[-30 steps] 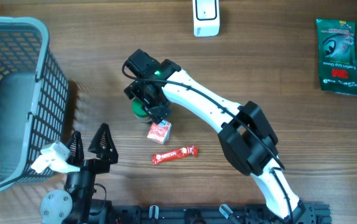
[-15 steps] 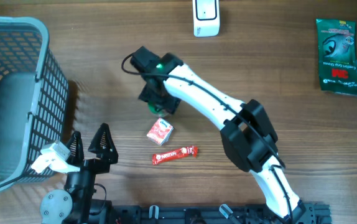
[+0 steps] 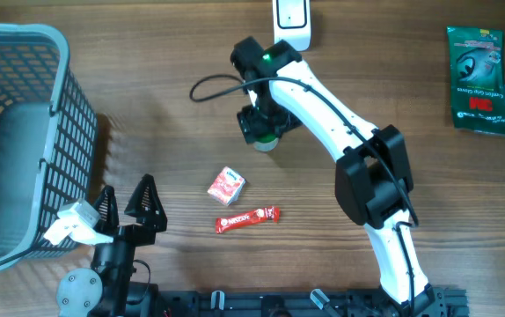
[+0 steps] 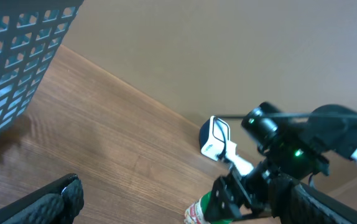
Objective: Scan the item barcode
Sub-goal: 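Lift the jar and rotate it in front of the scanner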
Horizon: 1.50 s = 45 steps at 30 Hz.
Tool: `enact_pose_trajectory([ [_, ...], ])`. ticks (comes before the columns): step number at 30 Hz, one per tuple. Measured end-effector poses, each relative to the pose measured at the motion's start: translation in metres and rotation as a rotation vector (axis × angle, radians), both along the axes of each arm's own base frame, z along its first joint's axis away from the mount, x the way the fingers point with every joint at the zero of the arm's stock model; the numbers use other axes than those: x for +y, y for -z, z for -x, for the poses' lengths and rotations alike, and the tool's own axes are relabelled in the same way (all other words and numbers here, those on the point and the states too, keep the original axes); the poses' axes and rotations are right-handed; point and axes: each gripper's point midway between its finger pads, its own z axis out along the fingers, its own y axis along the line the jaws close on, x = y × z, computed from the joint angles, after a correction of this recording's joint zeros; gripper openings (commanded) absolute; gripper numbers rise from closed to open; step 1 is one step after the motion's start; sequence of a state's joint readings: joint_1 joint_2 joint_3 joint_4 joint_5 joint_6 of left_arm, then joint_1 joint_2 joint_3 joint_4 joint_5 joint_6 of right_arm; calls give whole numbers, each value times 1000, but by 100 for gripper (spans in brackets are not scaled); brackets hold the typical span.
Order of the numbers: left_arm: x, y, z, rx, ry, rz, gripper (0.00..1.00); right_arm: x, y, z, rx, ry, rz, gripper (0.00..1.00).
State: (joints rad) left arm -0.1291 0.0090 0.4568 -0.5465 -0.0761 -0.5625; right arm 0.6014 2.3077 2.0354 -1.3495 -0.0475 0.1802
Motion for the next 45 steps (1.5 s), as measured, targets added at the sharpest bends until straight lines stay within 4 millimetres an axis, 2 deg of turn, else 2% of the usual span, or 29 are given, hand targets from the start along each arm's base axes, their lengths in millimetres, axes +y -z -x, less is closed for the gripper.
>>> enact_pose_trajectory([
  [3,0,0,0,0,0,0,100,-3,16,8,25,-58,13,87],
  [6,0,0,0,0,0,0,100,-6,18,14,45,-52,27,90],
  [7,0,0,0,0,0,0,100,-7,14,15,52,-49,31,91],
  [9,0,0,0,0,0,0,100,-3,-5,11,43,-27,14,100],
  [10,0,0,0,0,0,0,100,-1,-13,9,30,-16,5,100],
  [12,0,0,0,0,0,0,100,0,-40,7,6,77,-6,100],
  [13,0,0,0,0,0,0,100,2,-53,6,-17,155,-20,100],
  [15,0,0,0,0,0,0,100,-3,-87,8,-43,464,-44,100],
  [18,0,0,0,0,0,0,100,-14,-108,11,-18,974,-52,100],
  [21,0,0,0,0,0,0,100,-3,-97,-9,23,1298,-135,99],
  [24,0,0,0,0,0,0,100,5,-80,-14,97,1469,-153,100],
  [28,0,0,0,0,0,0,100,11,-51,-10,177,1592,-90,100],
  [36,0,0,0,0,0,0,100,16,-6,-4,257,1655,24,99],
  [38,0,0,0,0,0,0,100,15,7,-3,263,1666,56,93],
  [41,0,0,0,0,0,0,100,13,22,-1,262,1656,96,78],
  [45,0,0,0,0,0,0,100,5,25,-2,216,1565,103,65],
])
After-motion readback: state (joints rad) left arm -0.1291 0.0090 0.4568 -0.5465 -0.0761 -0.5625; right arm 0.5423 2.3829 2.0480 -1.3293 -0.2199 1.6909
